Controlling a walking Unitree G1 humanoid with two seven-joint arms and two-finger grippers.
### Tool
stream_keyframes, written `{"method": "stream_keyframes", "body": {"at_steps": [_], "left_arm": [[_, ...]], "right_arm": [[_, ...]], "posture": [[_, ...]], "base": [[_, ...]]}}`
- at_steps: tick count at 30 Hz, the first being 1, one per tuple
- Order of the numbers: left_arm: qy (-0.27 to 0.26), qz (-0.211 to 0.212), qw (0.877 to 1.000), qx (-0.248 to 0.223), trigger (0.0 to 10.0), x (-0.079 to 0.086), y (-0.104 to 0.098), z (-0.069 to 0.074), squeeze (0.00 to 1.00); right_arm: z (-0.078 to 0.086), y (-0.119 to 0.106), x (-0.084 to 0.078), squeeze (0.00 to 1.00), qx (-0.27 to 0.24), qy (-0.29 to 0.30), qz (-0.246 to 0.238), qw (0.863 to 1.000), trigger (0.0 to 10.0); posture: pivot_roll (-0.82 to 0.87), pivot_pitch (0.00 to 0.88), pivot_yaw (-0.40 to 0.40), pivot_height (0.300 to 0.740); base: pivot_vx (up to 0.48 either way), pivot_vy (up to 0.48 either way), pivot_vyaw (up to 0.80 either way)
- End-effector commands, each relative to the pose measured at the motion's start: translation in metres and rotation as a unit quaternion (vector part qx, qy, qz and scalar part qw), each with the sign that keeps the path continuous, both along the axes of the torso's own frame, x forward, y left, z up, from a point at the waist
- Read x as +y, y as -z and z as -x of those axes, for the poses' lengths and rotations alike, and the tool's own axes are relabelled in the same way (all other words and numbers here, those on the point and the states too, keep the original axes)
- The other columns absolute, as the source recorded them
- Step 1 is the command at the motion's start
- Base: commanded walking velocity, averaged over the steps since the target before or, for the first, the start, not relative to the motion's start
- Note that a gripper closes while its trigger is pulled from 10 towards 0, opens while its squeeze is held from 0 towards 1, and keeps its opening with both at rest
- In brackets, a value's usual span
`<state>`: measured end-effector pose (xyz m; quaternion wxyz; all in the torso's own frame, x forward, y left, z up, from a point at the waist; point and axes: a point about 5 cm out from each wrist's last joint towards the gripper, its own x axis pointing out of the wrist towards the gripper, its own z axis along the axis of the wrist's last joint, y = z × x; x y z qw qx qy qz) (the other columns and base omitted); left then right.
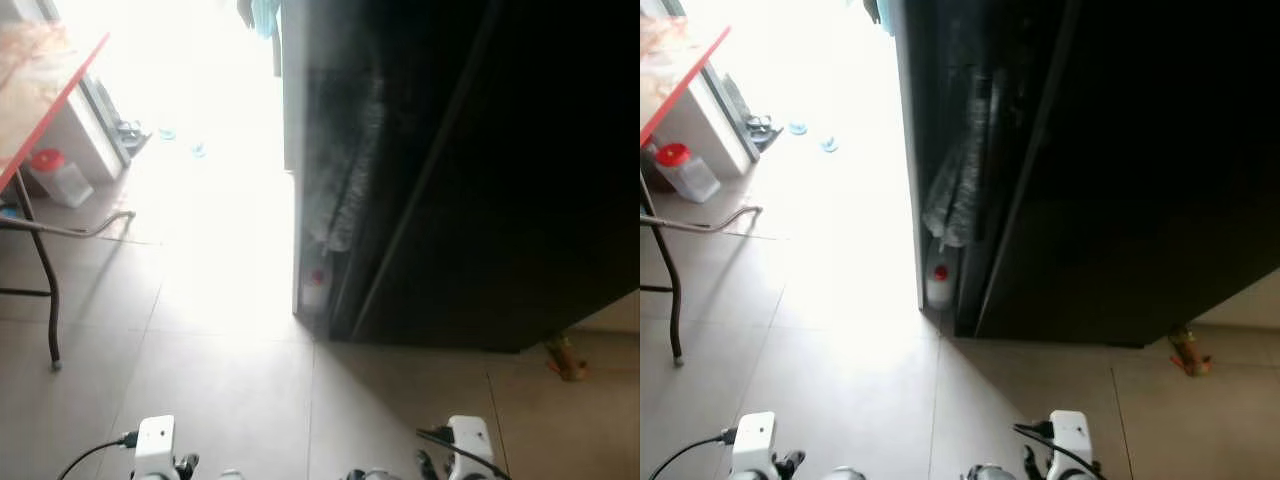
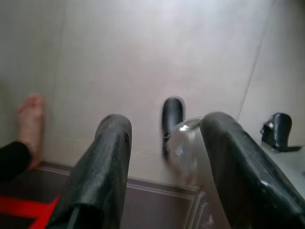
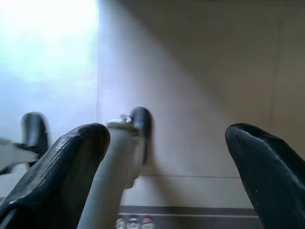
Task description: Restocking fridge
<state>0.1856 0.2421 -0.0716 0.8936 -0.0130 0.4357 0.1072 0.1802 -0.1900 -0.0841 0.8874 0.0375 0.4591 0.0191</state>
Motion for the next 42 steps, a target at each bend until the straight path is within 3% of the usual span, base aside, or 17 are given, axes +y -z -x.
{"method": "stream_keyframes", "body": {"at_steps": [1, 5, 7, 8, 13, 16, 23, 24, 25, 26, 27, 31, 33, 34, 36, 39, 42], "left_arm": [[-0.018, 0.016, 1.0, 0.012, 10.0, -0.008, 0.005, 0.005, 0.0], [-0.015, 0.022, 1.0, 0.011, 10.0, -0.016, 0.006, 0.002, 0.0], [-0.018, 0.025, 0.999, 0.008, 10.0, -0.019, 0.006, 0.001, 0.0], [-0.017, 0.025, 1.0, 0.007, 10.0, -0.02, 0.006, 0.0, 0.0], [-0.026, 0.026, 0.999, 0.003, 10.0, -0.022, 0.006, 0.0, 0.0], [-0.028, 0.025, 0.999, 0.003, 10.0, -0.021, 0.006, 0.001, 0.0], [-0.035, 0.026, 0.999, 0.01, 10.0, -0.022, 0.009, 0.007, 0.0], [-0.03, 0.026, 0.999, 0.011, 10.0, -0.023, 0.01, 0.008, 0.0], [-0.03, 0.026, 0.999, 0.011, 10.0, -0.023, 0.01, 0.008, 0.0], [-0.026, 0.026, 0.999, 0.009, 10.0, -0.023, 0.01, 0.008, 0.0], [-0.026, 0.026, 0.999, 0.007, 10.0, -0.023, 0.01, 0.008, 0.0], [-0.031, 0.026, 0.999, 0.002, 10.0, -0.023, 0.009, 0.008, 0.0], [-0.033, 0.027, 0.999, 0.002, 10.0, -0.023, 0.01, 0.008, 0.0], [-0.033, 0.027, 0.999, 0.002, 10.0, -0.023, 0.01, 0.008, 0.0], [-0.03, 0.028, 0.999, 0.007, 10.0, -0.024, 0.01, 0.009, 0.0], [-0.027, 0.027, 0.999, 0.009, 10.0, -0.024, 0.01, 0.009, 0.0], [-0.027, 0.027, 0.999, 0.01, 10.0, -0.023, 0.01, 0.009, 0.0]], "right_arm": [[0.006, 0.002, -0.007, 0.0, 0.011, 0.002, 0.01, 1.0, 10.0], [0.004, 0.0, -0.014, 0.0, 0.002, 0.03, 0.005, 1.0, 10.0], [-0.002, 0.001, 0.009, 0.0, 0.0, 0.02, -0.003, 1.0, 10.0], [-0.002, 0.001, 0.014, 0.0, 0.001, 0.018, -0.004, 1.0, 10.0], [0.008, 0.006, 0.018, 0.0, 0.02, 0.018, -0.012, 1.0, 10.0], [0.017, 0.01, 0.013, 0.0, 0.031, -0.001, 0.005, 0.999, 10.0], [0.037, 0.015, -0.01, 0.0, 0.059, 0.017, 0.04, 0.997, 10.0], [0.003, 0.003, -0.002, 0.0, 0.024, 0.015, 0.041, 0.999, 10.0], [0.003, 0.003, -0.002, 0.0, 0.024, 0.015, 0.041, 0.999, 10.0], [-0.043, -0.02, 0.012, 0.0, -0.027, 0.01, 0.034, 0.999, 10.0], [-0.057, -0.028, 0.017, 0.0, -0.042, 0.01, 0.031, 0.999, 10.0], [-0.075, -0.039, 0.026, 0.0, -0.057, 0.008, 0.026, 0.998, 10.0], [-0.045, -0.023, 0.011, 0.0, -0.078, 0.009, 0.012, 0.997, 10.0], [-0.045, -0.023, 0.011, 0.0, -0.078, 0.009, 0.012, 0.997, 10.0], [0.015, 0.001, -0.016, 0.0, -0.041, 0.033, 0.02, 0.998, 10.0], [0.025, 0.005, -0.022, 0.0, -0.009, 0.046, 0.029, 0.998, 10.0], [0.02, 0.005, -0.019, 0.0, 0.0, 0.039, 0.032, 0.999, 10.0]], "posture": [[-0.02, 0.154, -0.047, 0.74], [-0.01, 0.141, -0.043, 0.74], [-0.01, 0.132, -0.046, 0.74], [-0.01, 0.134, -0.051, 0.74], [-0.01, 0.142, -0.07, 0.74], [-0.02, 0.159, -0.09, 0.74], [-0.03, 0.151, -0.071, 0.74], [-0.03, 0.154, -0.071, 0.74], [-0.03, 0.154, -0.071, 0.74], [-0.03, 0.161, -0.076, 0.74], [-0.03, 0.163, -0.077, 0.74], [-0.03, 0.168, -0.083, 0.74], [-0.03, 0.164, -0.085, 0.74], [-0.03, 0.164, -0.085, 0.74], [-0.03, 0.157, -0.083, 0.74], [-0.03, 0.157, -0.083, 0.74], [-0.02, 0.148, -0.085, 0.74]], "base": [[0.0, 0.48, 0.0], [0.0, 0.48, 0.0], [0.0, 0.48, 0.0], [0.0, 0.48, 0.0], [0.0, 0.48, 0.0], [0.0, 0.48, 0.0], [0.0, 0.037, 0.0], [0.0, 0.0, 0.0], [0.0, 0.0, 0.0], [0.0, 0.0, 0.8], [0.0, 0.0, 0.8], [0.0, 0.0, 0.8], [0.0, 0.0, 0.8], [0.0, 0.0, 0.8], [0.0, 0.0, 0.8], [0.0, 0.0, 0.8], [0.0, 0.0, 0.8]]}}
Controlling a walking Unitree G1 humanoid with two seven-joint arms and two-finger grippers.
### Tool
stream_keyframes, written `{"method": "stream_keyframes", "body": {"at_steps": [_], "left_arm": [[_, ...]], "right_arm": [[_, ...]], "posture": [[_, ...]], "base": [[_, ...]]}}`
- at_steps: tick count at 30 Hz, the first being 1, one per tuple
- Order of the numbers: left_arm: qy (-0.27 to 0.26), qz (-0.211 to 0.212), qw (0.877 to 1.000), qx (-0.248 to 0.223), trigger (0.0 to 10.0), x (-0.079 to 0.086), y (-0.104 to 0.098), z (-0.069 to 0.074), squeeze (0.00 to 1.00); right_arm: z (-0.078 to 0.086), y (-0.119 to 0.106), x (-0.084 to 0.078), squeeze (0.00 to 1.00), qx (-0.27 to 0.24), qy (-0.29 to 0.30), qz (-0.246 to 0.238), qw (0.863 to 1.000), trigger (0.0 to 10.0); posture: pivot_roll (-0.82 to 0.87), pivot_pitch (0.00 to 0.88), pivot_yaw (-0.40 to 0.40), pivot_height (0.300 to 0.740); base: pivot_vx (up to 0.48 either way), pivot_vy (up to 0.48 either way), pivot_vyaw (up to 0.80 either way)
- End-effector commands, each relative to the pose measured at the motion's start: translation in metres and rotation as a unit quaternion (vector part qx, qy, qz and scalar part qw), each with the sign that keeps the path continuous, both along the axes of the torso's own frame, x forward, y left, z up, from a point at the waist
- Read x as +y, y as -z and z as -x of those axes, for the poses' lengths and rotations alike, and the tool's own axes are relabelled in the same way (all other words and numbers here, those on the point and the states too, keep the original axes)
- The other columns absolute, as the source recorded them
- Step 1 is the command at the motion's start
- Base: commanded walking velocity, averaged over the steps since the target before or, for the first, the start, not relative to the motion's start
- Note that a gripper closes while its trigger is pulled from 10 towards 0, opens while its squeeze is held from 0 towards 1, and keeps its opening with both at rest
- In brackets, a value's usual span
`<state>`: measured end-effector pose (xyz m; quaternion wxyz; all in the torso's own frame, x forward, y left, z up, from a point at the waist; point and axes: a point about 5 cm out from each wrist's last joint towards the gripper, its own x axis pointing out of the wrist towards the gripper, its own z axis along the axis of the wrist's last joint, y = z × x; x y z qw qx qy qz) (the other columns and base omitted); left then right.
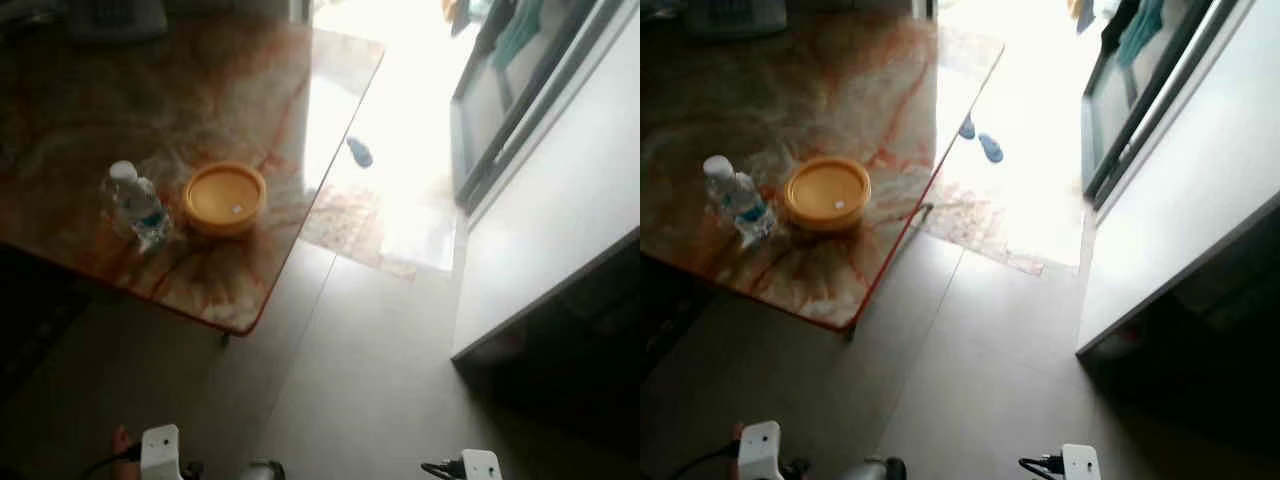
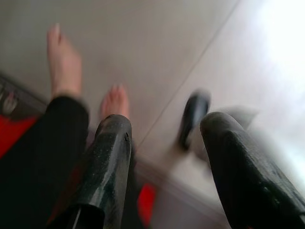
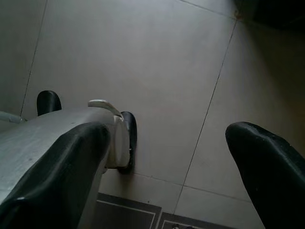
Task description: Restocking fridge
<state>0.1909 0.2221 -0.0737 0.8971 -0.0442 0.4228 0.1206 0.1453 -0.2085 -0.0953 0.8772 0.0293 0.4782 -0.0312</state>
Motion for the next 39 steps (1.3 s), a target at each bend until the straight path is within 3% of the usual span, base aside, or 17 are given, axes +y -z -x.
{"method": "stream_keyframes", "body": {"at_steps": [1, 9, 13, 25, 33, 39], "left_arm": [[0.0, 0.007, 1.0, 0.026, 10.0, -0.003, 0.008, 0.015, 0.0], [0.007, 0.005, 1.0, 0.028, 10.0, -0.002, 0.008, 0.014, 0.0], [0.007, 0.005, 1.0, 0.025, 10.0, -0.002, 0.007, 0.013, 0.0], [-0.008, 0.01, 1.0, 0.014, 10.0, -0.004, 0.007, 0.011, 0.0], [0.006, 0.004, 1.0, 0.021, 10.0, -0.003, 0.007, 0.012, 0.0], [0.005, 0.005, 1.0, 0.017, 10.0, -0.004, 0.007, 0.011, 0.0]], "right_arm": [[-0.024, -0.008, 0.006, 0.0, -0.023, -0.013, 0.004, 1.0, 10.0], [-0.045, -0.015, 0.021, 0.0, -0.037, -0.034, 0.001, 0.999, 10.0], [-0.045, -0.015, 0.022, 0.0, -0.029, -0.032, -0.001, 0.999, 10.0], [-0.046, -0.015, 0.025, 0.0, -0.015, -0.044, -0.004, 0.999, 10.0], [-0.052, -0.018, 0.022, 0.0, -0.025, -0.031, -0.005, 0.999, 10.0], [-0.045, -0.013, 0.026, 0.0, -0.01, -0.037, -0.002, 0.999, 10.0]], "posture": [[-0.02, 0.144, -0.084, 0.74], [-0.02, 0.13, -0.08, 0.74], [-0.02, 0.128, -0.081, 0.74], [0.01, 0.151, -0.108, 0.74], [-0.02, 0.158, -0.095, 0.74], [-0.01, 0.162, -0.103, 0.74]], "base": [[0.0, 0.0, 0.8], [0.0, 0.0, 0.8], [0.0, 0.0, 0.7], [0.0, 0.0, 0.0], [0.0, -0.284, 0.0], [0.0, -0.346, 0.0]]}}
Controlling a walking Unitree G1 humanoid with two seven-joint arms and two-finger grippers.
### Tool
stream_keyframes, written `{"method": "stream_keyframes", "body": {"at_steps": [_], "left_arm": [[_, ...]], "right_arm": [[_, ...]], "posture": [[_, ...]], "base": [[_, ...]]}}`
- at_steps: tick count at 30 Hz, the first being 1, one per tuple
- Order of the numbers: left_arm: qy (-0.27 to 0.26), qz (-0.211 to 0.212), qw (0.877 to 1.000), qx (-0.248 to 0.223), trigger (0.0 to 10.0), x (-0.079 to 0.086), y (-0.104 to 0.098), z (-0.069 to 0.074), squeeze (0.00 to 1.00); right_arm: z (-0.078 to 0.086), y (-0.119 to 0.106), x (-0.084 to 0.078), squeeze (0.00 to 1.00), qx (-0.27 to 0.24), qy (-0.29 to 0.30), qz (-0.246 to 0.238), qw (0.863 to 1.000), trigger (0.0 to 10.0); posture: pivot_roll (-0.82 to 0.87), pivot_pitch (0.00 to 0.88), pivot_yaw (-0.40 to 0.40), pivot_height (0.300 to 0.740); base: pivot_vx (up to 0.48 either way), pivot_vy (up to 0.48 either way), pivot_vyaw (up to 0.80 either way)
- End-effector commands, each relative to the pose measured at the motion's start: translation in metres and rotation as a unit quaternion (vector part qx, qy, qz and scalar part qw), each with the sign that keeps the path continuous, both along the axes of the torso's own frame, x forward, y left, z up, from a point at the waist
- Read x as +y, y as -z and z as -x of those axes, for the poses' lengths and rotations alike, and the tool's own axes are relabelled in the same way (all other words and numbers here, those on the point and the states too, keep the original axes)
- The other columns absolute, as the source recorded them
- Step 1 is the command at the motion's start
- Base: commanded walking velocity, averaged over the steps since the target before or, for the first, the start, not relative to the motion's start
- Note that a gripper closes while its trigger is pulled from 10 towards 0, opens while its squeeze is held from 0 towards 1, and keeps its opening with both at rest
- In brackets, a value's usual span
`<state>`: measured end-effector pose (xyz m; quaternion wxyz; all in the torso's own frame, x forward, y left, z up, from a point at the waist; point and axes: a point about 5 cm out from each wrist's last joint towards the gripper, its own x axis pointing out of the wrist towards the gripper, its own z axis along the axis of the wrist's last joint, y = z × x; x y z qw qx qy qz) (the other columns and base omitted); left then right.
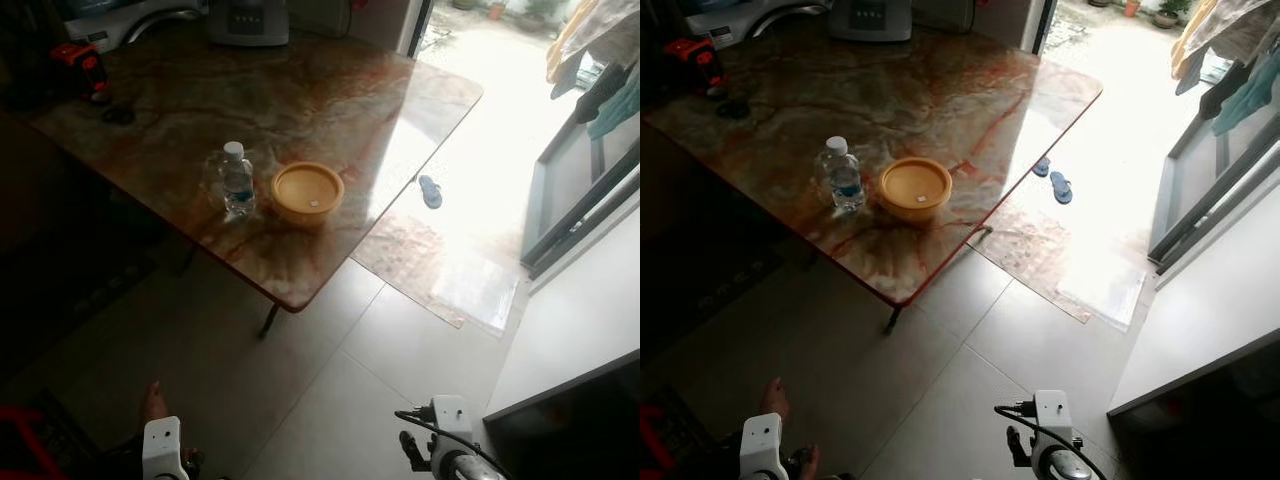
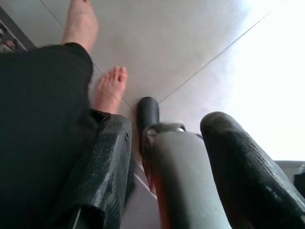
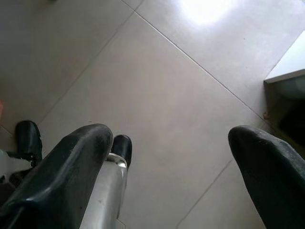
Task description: Restocking fridge
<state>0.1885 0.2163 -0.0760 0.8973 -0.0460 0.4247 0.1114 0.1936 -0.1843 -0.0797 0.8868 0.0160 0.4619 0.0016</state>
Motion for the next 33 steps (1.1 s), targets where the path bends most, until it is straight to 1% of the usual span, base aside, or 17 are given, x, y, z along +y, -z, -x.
{"method": "stream_keyframes", "body": {"at_steps": [1, 4, 6, 10, 21, 24, 26, 27, 29, 30, 31, 33], "left_arm": [[-0.002, -0.001, 1.0, 0.016, 10.0, 0.002, 0.004, 0.009, 0.0], [0.002, -0.001, 1.0, 0.018, 10.0, 0.001, 0.004, 0.009, 0.0], [0.002, 0.0, 1.0, 0.018, 10.0, 0.001, 0.004, 0.009, 0.0], [0.003, 0.0, 1.0, 0.019, 10.0, 0.001, 0.005, 0.009, 0.0], [0.005, -0.001, 1.0, 0.017, 10.0, 0.0, 0.005, 0.009, 0.0], [0.002, -0.008, 1.0, 0.015, 10.0, 0.002, 0.005, 0.01, 0.0], [0.001, -0.009, 1.0, 0.006, 10.0, 0.002, 0.004, 0.009, 0.0], [0.004, -0.013, 1.0, -0.008, 10.0, 0.002, 0.002, 0.008, 0.0], [0.007, -0.017, 1.0, -0.015, 10.0, 0.003, 0.001, 0.007, 0.0], [0.004, -0.02, 0.999, -0.028, 10.0, 0.003, 0.0, 0.006, 0.0], [0.004, -0.02, 0.999, -0.028, 10.0, 0.003, 0.0, 0.006, 0.0], [-0.007, -0.036, 0.996, -0.075, 10.0, 0.005, -0.006, 0.002, 0.0]], "right_arm": [[0.004, 0.002, 0.002, 0.0, 0.009, -0.002, 0.001, 1.0, 10.0], [-0.001, 0.001, 0.009, 0.0, 0.007, -0.001, -0.001, 1.0, 10.0], [-0.002, 0.001, 0.009, 0.0, 0.006, 0.0, -0.001, 1.0, 10.0], [0.003, 0.002, 0.005, 0.0, 0.008, 0.002, 0.001, 1.0, 10.0], [0.006, 0.003, 0.002, 0.0, 0.008, 0.003, -0.002, 1.0, 10.0], [0.007, 0.004, 0.002, 0.0, 0.01, 0.003, -0.003, 1.0, 10.0], [0.008, 0.004, 0.002, 0.0, 0.01, 0.003, -0.004, 1.0, 10.0], [0.008, 0.004, 0.001, 0.0, 0.011, 0.003, -0.004, 1.0, 10.0], [0.009, 0.004, 0.001, 0.0, 0.011, 0.003, -0.004, 1.0, 10.0], [0.009, 0.005, 0.002, 0.0, 0.012, 0.003, -0.004, 1.0, 10.0], [0.009, 0.005, 0.002, 0.0, 0.012, 0.003, -0.004, 1.0, 10.0], [0.01, 0.005, 0.002, 0.0, 0.013, 0.003, -0.005, 1.0, 10.0]], "posture": [[-0.01, 0.162, -0.103, 0.74], [-0.02, 0.162, -0.1, 0.74], [-0.02, 0.162, -0.099, 0.74], [-0.02, 0.163, -0.101, 0.74], [-0.01, 0.173, -0.103, 0.74], [-0.02, 0.177, -0.102, 0.74], [-0.01, 0.179, -0.101, 0.74], [-0.01, 0.18, -0.1, 0.74], [-0.01, 0.18, -0.1, 0.74], [-0.01, 0.181, -0.099, 0.74], [-0.01, 0.181, -0.099, 0.74], [-0.02, 0.184, -0.095, 0.74]], "base": [[0.0, -0.349, 0.0], [0.0, -0.347, 0.0], [0.0, -0.349, 0.0], [0.0, -0.346, 0.0], [0.0, -0.349, 0.0], [0.0, 0.0, 0.0], [0.0, 0.0, 0.0], [0.0, 0.0, 0.0], [0.0, 0.0, 0.0], [0.0, 0.0, 0.0], [0.0, 0.0, 0.0], [0.0, 0.0, 0.0]]}}
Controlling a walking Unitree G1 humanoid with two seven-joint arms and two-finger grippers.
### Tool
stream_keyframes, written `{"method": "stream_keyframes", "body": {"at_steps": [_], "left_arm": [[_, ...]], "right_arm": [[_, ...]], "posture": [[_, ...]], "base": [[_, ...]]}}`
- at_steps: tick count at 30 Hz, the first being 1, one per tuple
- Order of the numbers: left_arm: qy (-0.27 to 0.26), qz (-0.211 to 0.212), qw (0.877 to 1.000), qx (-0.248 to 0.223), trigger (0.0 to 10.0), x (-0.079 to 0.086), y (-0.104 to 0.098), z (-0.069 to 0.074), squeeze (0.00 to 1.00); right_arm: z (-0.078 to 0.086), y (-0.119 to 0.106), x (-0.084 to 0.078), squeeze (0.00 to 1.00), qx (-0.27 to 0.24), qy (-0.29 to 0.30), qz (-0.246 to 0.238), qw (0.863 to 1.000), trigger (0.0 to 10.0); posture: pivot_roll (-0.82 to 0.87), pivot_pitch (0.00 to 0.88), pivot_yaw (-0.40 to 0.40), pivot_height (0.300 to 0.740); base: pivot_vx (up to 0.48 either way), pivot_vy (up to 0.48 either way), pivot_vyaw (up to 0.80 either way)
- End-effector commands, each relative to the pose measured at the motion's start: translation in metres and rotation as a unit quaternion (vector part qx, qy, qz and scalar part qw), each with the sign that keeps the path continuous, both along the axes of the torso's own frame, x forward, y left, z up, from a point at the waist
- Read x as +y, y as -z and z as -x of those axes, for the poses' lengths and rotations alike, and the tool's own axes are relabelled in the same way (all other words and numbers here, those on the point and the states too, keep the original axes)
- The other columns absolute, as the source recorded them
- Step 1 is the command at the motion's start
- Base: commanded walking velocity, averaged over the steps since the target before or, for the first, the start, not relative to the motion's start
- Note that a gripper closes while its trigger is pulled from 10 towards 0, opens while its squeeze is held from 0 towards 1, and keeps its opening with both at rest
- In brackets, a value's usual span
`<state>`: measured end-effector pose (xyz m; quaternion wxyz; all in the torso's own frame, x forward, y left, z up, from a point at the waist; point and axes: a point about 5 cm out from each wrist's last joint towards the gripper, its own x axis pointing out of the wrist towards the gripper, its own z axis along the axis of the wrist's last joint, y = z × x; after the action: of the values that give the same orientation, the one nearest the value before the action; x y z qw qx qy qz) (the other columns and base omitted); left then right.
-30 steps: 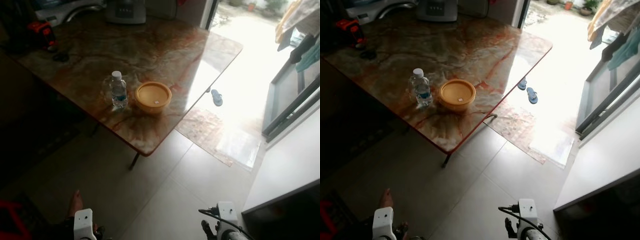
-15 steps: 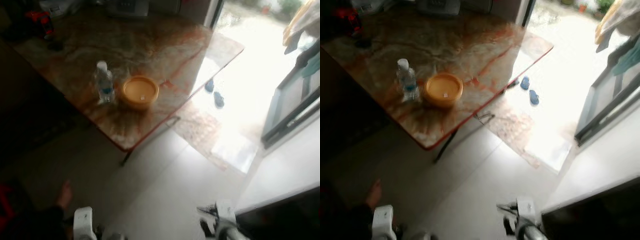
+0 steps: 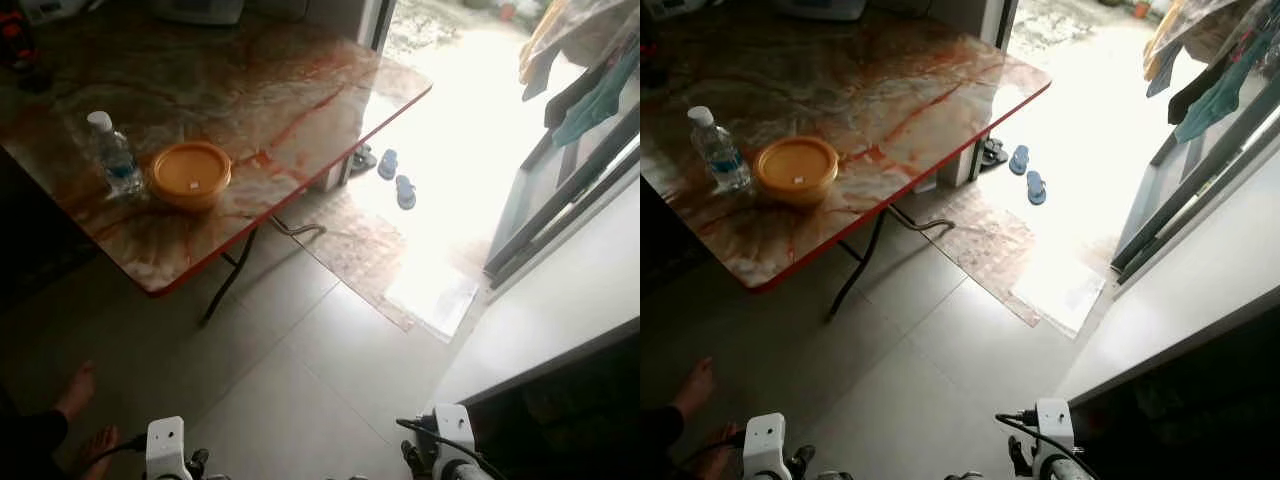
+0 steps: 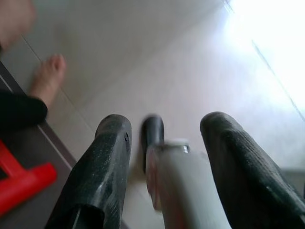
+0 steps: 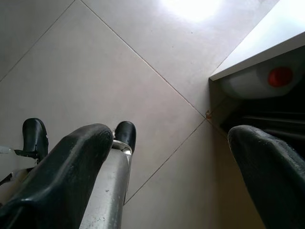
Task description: Restocking fridge
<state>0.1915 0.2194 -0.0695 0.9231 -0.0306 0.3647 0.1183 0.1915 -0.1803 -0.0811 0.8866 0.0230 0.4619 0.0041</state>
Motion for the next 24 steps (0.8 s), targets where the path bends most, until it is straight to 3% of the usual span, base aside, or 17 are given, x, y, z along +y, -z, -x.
{"method": "stream_keyframes", "body": {"at_steps": [1, 7, 9, 11, 12, 16, 17, 24], "left_arm": [[-0.009, -0.011, 1.0, -0.02, 10.0, 0.002, -0.001, 0.005, 0.0], [0.013, -0.032, 0.997, -0.063, 10.0, 0.002, -0.007, 0.0, 0.0], [0.038, -0.064, 0.994, -0.08, 10.0, 0.002, -0.011, -0.003, 0.0], [0.049, -0.096, 0.972, -0.209, 10.0, 0.001, -0.042, -0.023, 0.0], [0.052, -0.109, 0.955, -0.271, 10.0, -0.001, -0.059, -0.029, 0.0], [0.074, -0.111, 0.95, -0.282, 10.0, -0.002, -0.061, -0.031, 0.0], [0.09, -0.123, 0.944, -0.293, 10.0, -0.002, -0.064, -0.032, 0.0], [0.078, -0.142, 0.932, -0.324, 10.0, -0.004, -0.07, -0.029, 0.0]], "right_arm": [[0.008, 0.004, -0.003, 0.0, 0.012, 0.002, 0.002, 1.0, 10.0], [0.008, 0.004, -0.003, 0.0, 0.014, 0.0, 0.002, 1.0, 10.0], [0.009, 0.004, -0.003, 0.0, 0.013, -0.001, 0.001, 1.0, 10.0], [0.009, 0.004, -0.003, 0.0, 0.013, -0.002, 0.001, 1.0, 10.0], [0.009, 0.004, -0.004, 0.0, 0.013, -0.005, 0.001, 1.0, 10.0], [0.009, 0.004, -0.004, 0.0, 0.015, -0.007, 0.002, 1.0, 10.0], [0.01, 0.004, -0.005, 0.0, 0.015, -0.008, 0.003, 1.0, 10.0], [0.01, 0.004, -0.007, 0.0, 0.015, -0.01, 0.005, 1.0, 10.0]], "posture": [[-0.01, 0.185, -0.095, 0.74], [0.0, 0.189, -0.096, 0.74], [-0.01, 0.187, -0.093, 0.74], [-0.01, 0.187, -0.091, 0.74], [-0.01, 0.185, -0.091, 0.74], [0.0, 0.185, -0.088, 0.74], [0.0, 0.183, -0.087, 0.74], [0.0, 0.181, -0.085, 0.74]], "base": [[0.0, 0.0, 0.0], [0.0, 0.0, 0.0], [0.0, 0.0, 0.0], [0.0, 0.0, 0.0], [0.0, 0.0, 0.0], [0.0, 0.0, 0.0], [0.0, 0.0, 0.0], [0.0, 0.0, 0.0]]}}
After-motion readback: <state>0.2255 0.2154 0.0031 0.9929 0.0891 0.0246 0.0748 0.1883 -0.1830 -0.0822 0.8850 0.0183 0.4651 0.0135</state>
